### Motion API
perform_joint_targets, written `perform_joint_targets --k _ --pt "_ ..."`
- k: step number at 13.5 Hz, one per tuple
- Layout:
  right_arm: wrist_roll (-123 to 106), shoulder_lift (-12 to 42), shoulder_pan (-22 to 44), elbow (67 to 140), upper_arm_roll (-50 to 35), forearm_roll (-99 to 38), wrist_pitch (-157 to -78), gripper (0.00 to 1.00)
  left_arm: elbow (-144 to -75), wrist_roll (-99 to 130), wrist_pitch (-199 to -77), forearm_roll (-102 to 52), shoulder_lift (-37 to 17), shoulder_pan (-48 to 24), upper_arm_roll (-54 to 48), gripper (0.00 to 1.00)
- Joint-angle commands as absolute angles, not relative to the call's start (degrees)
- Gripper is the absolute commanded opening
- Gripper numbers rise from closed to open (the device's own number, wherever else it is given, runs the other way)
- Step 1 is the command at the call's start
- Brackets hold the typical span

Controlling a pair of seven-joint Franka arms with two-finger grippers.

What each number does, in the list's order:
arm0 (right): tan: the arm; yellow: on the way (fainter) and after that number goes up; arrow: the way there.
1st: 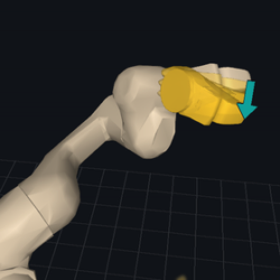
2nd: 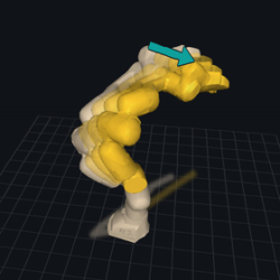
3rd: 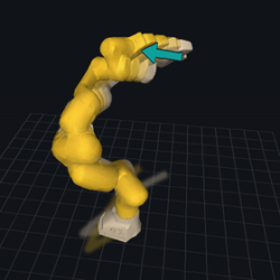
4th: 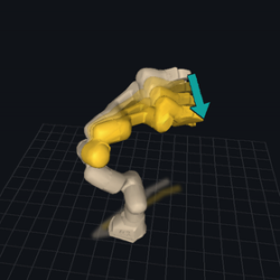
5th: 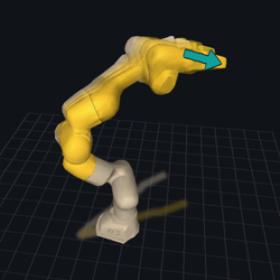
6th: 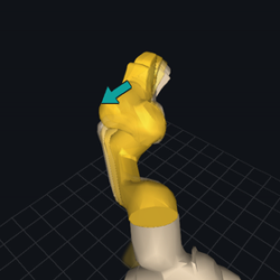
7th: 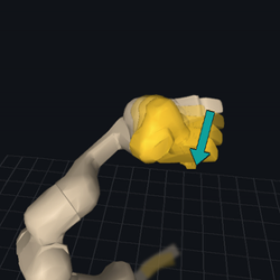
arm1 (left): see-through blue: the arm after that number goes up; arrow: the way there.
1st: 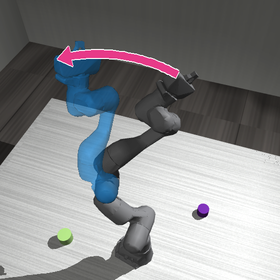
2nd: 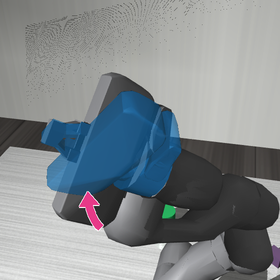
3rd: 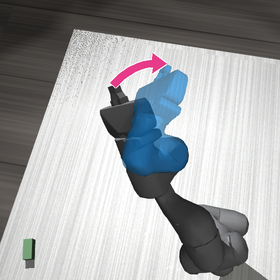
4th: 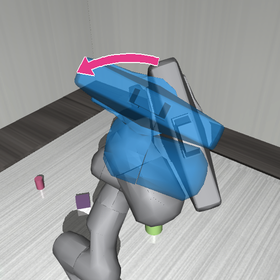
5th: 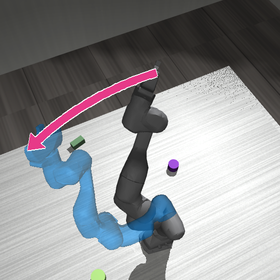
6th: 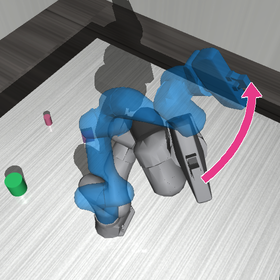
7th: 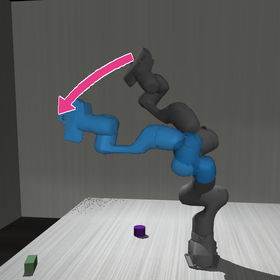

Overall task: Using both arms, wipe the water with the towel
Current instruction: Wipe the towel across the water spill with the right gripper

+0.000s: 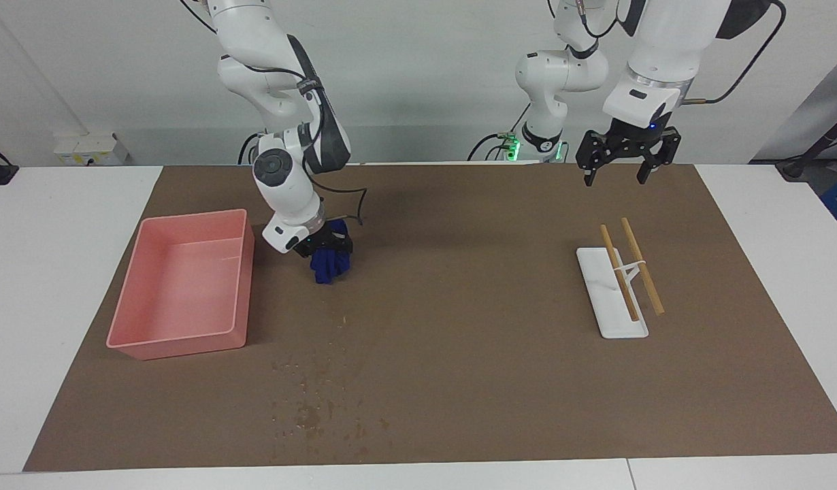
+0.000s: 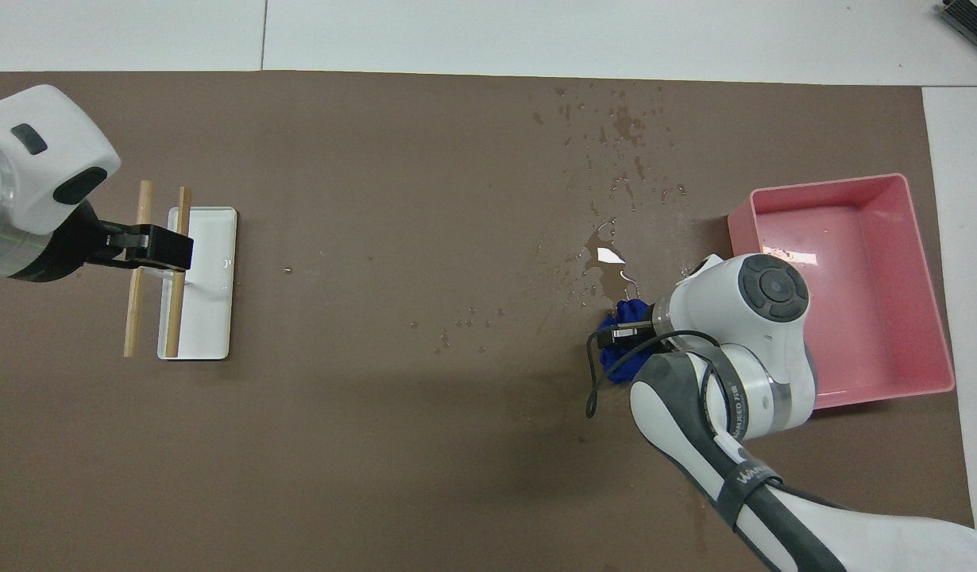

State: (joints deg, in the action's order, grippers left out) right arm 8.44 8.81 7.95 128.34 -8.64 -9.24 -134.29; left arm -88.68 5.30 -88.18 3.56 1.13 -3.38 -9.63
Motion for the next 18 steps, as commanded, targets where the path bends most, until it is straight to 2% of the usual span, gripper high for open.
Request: perform_joint_targets --k 1,4,5,7,9,11,15,18 --pt "3.2 11.9 6.6 126.0 -8.9 -7.3 -138.0 0.00 -84.5 1.2 -82.7 2.0 -0.5 0.3 -9.8 1.00" --pt "-0.6 18.5 5.2 119.6 -8.9 -7.1 -139.6 0.00 -84.4 -5.9 -81.6 1.8 -0.2 3.3 -9.9 1.00" --pt "-0.6 20.7 5.6 116.7 -8.9 -7.0 -139.7 0.00 -85.5 -5.5 -83.6 1.8 1.7 3.3 -10.4 1.00" --pt "-0.6 26.0 6.1 110.3 -9.0 -7.0 -140.4 0.00 -91.0 -5.6 -84.3 1.9 4.6 2.8 -10.5 1.00" --pt "-0.6 29.0 6.8 106.1 -9.0 -7.0 -141.3 0.00 -95.8 -5.2 -85.0 1.1 6.8 4.6 -10.1 1.00" --pt "-0.4 31.3 7.0 101.7 -9.0 -7.0 -141.2 0.00 -95.0 -4.5 -86.8 -3.8 6.5 6.2 -9.8 1.00" --pt "-0.5 34.1 7.6 95.8 -8.9 -6.2 -141.2 0.00 -90.8 -4.5 -84.1 -3.9 3.8 4.9 -8.2 1.00" --pt "-0.6 34.8 6.7 94.2 -9.0 1.8 -141.0 0.00 -87.0 -4.6 -83.2 -3.2 1.0 -1.9 -1.7 1.00"
